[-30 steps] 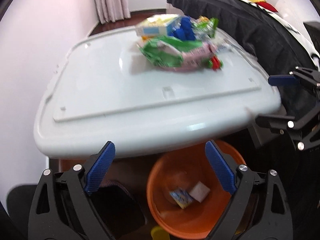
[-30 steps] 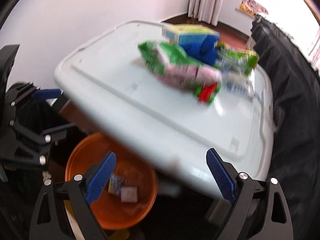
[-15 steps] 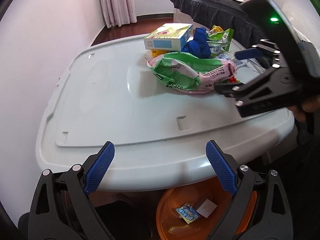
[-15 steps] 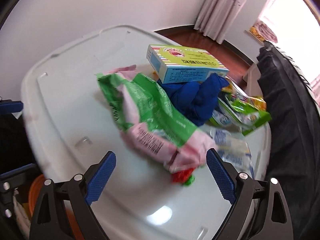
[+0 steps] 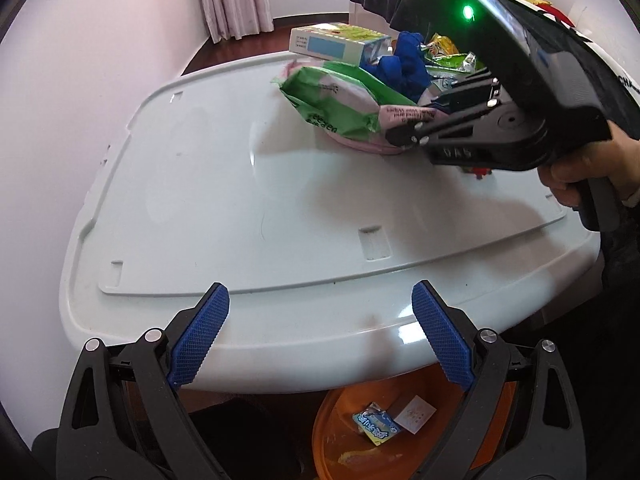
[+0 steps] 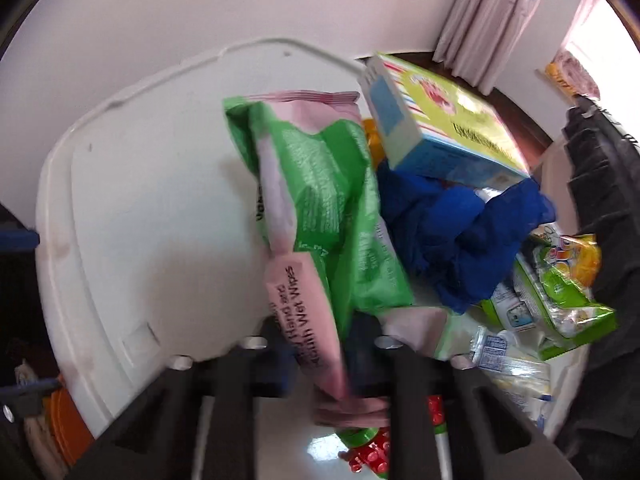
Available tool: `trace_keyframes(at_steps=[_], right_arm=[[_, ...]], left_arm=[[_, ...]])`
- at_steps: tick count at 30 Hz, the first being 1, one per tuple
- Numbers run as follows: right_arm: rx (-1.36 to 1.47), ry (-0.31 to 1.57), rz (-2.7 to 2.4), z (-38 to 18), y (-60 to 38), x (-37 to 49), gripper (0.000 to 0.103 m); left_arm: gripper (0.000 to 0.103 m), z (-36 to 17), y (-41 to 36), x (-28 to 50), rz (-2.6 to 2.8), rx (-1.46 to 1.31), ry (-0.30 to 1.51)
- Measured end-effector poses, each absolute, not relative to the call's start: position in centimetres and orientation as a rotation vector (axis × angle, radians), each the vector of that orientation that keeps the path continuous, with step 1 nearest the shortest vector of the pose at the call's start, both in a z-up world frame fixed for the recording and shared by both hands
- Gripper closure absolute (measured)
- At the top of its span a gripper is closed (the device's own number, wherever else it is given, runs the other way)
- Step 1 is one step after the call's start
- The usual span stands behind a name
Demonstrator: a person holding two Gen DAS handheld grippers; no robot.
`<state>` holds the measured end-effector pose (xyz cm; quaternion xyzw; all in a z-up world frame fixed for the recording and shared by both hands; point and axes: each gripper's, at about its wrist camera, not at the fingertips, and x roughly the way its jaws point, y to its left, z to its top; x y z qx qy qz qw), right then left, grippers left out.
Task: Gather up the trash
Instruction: 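Grasp the green-pink wet-wipes pack with the right gripper and lift it, then grasp the yellow-green medicine box with the left gripper while the right holds the wipes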
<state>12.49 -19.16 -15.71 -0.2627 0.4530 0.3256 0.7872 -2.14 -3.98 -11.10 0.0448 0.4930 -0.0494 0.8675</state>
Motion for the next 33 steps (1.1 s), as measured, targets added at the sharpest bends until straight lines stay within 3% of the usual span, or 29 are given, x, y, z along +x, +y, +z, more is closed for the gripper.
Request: trace_keyframes(at_steps=[15,24,33], right_arm=[[-0.191,0.901,0.569,-7.5,-28.6,7.1,0.09],[0.043,0.921,0.341,-9.3,-35.9,6.6,0.089],[0.115,0.915,0.321,-10.4,-38.2,7.7,0.089]], left_arm=[[0.013,-6.7,-2.0,-1.0,-0.074,0.063,0.934],[0.01,-2.5,-5.9,12.7,-0.197,0.175,0.815],[0.01,-4.3,-8.6,24.3,-0.445,0.111,0.935]])
